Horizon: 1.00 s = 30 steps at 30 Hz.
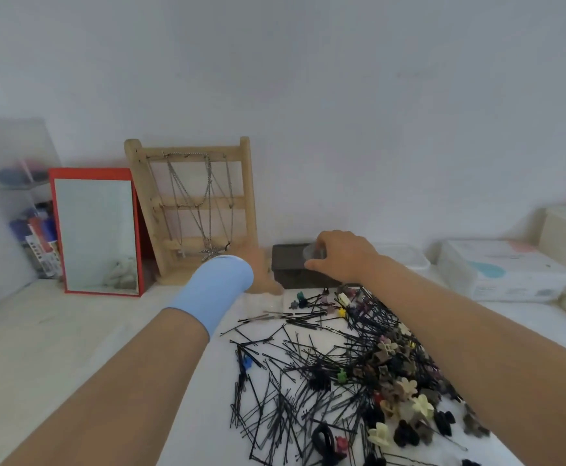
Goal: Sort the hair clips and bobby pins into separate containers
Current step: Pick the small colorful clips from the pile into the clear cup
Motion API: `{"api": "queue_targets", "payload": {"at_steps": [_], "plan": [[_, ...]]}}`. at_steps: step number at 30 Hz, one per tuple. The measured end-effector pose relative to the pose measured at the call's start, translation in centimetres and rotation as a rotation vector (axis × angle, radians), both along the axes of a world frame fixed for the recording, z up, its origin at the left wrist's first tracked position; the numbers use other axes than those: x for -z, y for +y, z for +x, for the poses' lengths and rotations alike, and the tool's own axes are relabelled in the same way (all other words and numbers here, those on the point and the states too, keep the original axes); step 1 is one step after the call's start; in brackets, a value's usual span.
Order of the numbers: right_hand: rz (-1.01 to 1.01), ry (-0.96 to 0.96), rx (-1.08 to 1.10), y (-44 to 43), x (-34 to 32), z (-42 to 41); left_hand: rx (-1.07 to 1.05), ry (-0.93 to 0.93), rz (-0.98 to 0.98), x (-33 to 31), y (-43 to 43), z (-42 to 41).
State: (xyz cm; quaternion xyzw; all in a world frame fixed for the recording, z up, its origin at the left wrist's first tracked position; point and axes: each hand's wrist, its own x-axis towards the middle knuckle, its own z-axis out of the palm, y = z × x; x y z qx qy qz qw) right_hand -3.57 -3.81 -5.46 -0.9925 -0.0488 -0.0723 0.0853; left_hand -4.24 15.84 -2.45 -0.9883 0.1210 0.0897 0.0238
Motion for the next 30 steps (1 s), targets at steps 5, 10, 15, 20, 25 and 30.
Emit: {"api": "queue_targets", "payload": {"at_steps": [5,10,15,20,25,30], "plan": [[-0.048,-0.187,-0.041,-0.3,0.4,-0.4,0.159,-0.093,-0.291,0.4,-1.6,-0.5],[-0.080,-0.128,-0.188,1.8,-0.3,-2.8,0.235,-0.135,-0.015,3.2,-2.6,-1.0],[-0.178,0.076,-0.197,2.5,2.3,-3.4,0.259,-0.271,0.050,5.4,-2.4,-1.8],[-0.105,0.071,-0.194,2.3,3.2,-3.6,0.267,-0.288,0.203,6.6,-3.0,-1.6],[-0.033,0.081,-0.190,1.0,2.0,-3.8,0.261,-0.324,0.079,4.8,-3.4,-1.6],[0.010,0.116,-0.217,0.3,-0.4,-4.8,0.147,-0.289,-0.351,2.0,-0.5,-1.4]]}}
